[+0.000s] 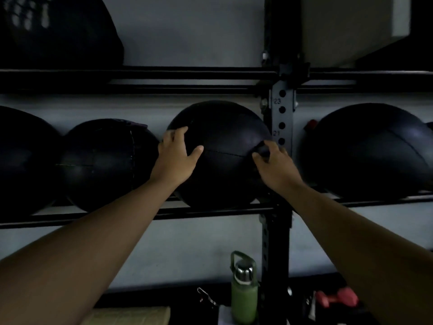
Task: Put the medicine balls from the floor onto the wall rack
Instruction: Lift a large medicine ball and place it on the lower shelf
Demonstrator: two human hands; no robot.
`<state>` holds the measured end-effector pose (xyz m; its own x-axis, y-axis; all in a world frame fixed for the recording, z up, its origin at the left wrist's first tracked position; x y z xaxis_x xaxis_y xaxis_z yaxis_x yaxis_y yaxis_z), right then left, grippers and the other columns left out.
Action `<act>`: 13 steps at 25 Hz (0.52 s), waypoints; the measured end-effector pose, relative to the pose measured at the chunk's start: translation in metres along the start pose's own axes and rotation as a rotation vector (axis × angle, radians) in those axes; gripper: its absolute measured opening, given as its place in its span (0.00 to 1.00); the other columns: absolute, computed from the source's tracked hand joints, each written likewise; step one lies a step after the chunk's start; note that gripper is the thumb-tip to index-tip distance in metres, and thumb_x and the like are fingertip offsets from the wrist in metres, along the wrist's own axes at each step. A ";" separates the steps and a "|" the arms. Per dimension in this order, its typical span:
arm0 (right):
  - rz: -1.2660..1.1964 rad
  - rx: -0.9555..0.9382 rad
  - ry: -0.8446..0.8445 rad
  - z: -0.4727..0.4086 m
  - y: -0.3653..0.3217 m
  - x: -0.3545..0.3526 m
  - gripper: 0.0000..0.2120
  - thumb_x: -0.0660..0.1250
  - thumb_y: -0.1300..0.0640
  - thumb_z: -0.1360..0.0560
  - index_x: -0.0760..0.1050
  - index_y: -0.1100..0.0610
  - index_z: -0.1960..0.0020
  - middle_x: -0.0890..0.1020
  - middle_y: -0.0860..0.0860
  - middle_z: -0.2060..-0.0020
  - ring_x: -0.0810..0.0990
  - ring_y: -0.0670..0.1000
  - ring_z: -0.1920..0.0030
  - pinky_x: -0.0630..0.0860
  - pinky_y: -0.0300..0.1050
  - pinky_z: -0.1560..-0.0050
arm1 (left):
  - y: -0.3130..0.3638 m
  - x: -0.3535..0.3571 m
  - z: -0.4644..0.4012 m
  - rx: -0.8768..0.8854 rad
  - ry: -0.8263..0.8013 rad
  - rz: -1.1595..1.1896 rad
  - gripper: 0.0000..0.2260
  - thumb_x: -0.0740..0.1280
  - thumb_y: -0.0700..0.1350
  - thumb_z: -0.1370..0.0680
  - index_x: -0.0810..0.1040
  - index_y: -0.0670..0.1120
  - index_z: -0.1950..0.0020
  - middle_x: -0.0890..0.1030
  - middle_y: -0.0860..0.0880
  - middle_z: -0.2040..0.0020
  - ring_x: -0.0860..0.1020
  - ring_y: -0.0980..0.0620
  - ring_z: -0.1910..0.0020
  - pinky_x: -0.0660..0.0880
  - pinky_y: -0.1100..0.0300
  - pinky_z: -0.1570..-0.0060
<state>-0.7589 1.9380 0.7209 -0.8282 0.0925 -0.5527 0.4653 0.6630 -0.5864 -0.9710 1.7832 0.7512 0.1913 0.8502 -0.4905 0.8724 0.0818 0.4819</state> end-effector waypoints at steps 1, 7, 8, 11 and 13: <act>0.025 0.003 -0.010 0.012 0.001 -0.002 0.23 0.60 0.45 0.16 0.67 0.52 0.24 0.73 0.62 0.29 0.77 0.67 0.34 0.76 0.58 0.36 | 0.007 -0.004 0.010 0.076 0.022 -0.006 0.21 0.68 0.52 0.19 0.71 0.51 0.26 0.68 0.45 0.25 0.68 0.43 0.25 0.71 0.52 0.35; 0.192 0.145 -0.103 0.113 0.017 0.017 0.13 0.61 0.52 0.19 0.84 0.52 0.44 0.86 0.56 0.51 0.83 0.58 0.51 0.75 0.45 0.58 | -0.016 0.056 0.104 0.087 -0.453 0.233 0.02 0.70 0.49 0.20 0.82 0.52 0.50 0.82 0.57 0.53 0.80 0.57 0.54 0.73 0.66 0.58; 0.231 0.183 -0.126 0.136 0.023 0.026 0.14 0.61 0.52 0.20 0.84 0.53 0.46 0.86 0.57 0.52 0.83 0.60 0.49 0.73 0.45 0.58 | -0.024 0.072 0.129 0.105 -0.577 0.232 0.02 0.70 0.50 0.20 0.81 0.53 0.49 0.82 0.58 0.52 0.80 0.57 0.52 0.72 0.67 0.58; 0.348 0.283 -0.244 0.216 0.049 0.054 0.15 0.60 0.53 0.20 0.84 0.54 0.46 0.86 0.59 0.45 0.82 0.63 0.42 0.75 0.48 0.50 | -0.039 0.115 0.214 0.206 -0.878 0.153 0.06 0.68 0.51 0.19 0.81 0.54 0.44 0.81 0.57 0.47 0.81 0.54 0.46 0.73 0.64 0.54; 0.397 0.376 -0.318 0.284 0.075 0.063 0.14 0.61 0.53 0.19 0.84 0.54 0.44 0.86 0.58 0.43 0.82 0.62 0.40 0.72 0.45 0.48 | -0.042 0.139 0.279 0.273 -1.012 0.136 0.11 0.69 0.47 0.18 0.83 0.46 0.38 0.83 0.51 0.44 0.82 0.49 0.41 0.74 0.61 0.46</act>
<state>-0.6872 1.7825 0.4740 -0.4633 0.0148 -0.8861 0.8441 0.3121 -0.4361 -0.8552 1.7533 0.4601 0.4711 0.0031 -0.8821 0.8630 -0.2084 0.4601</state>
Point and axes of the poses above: each hand's wrist, its own z-axis away from the middle knuckle, its own x-axis out of the palm, y = z × x, the point moved 10 cm from there along -z, towards the middle knuckle
